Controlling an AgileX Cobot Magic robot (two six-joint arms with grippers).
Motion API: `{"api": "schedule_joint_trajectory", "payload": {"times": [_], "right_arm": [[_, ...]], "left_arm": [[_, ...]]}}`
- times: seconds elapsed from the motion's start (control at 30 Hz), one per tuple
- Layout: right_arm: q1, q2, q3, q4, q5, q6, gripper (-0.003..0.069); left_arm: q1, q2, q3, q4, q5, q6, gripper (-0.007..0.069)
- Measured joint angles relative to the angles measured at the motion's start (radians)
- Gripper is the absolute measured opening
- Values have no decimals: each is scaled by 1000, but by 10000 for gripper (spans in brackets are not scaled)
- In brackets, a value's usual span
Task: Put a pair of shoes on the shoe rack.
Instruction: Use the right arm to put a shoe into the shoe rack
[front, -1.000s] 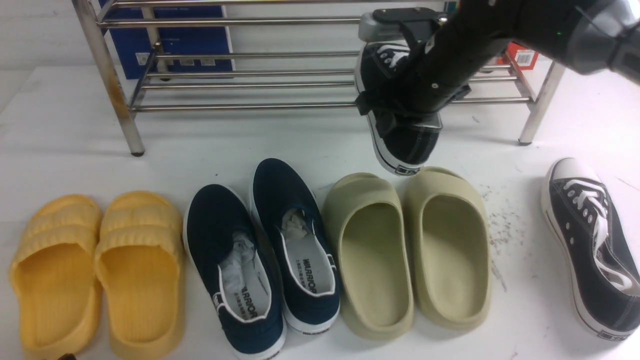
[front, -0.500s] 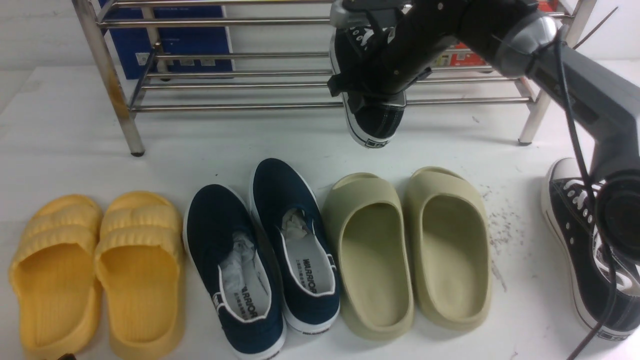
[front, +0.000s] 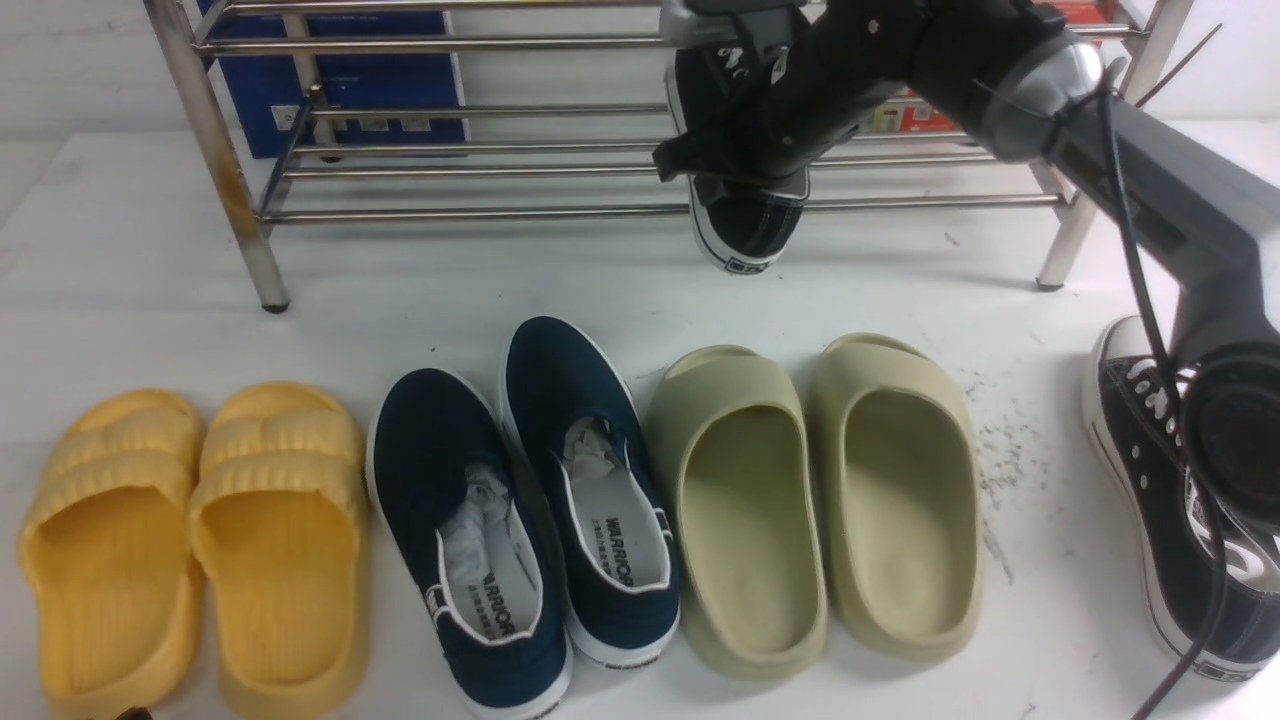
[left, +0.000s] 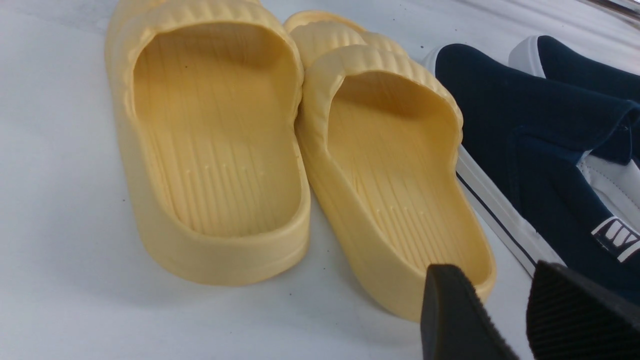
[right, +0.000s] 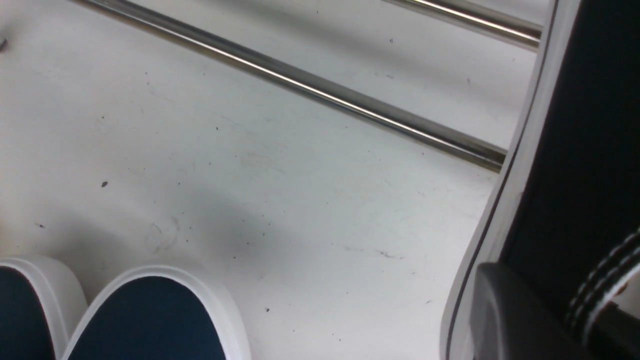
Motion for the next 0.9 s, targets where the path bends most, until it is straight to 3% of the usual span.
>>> {"api": "schedule_joint_trajectory", "payload": {"times": [0.17, 0.43, 0.57, 0.9], "right_arm": [[0, 0, 0, -4, -5, 0, 91], [0, 0, -22, -9, -20, -6, 276], [0, -1, -70, 15, 12, -8, 328], [0, -3, -244, 98, 328, -2, 329]], "left_arm": [[0, 0, 0, 0, 0, 0, 240], [0, 0, 0, 0, 0, 0, 240], [0, 0, 0, 0, 0, 0, 240], [0, 0, 0, 0, 0, 0, 240]]}}
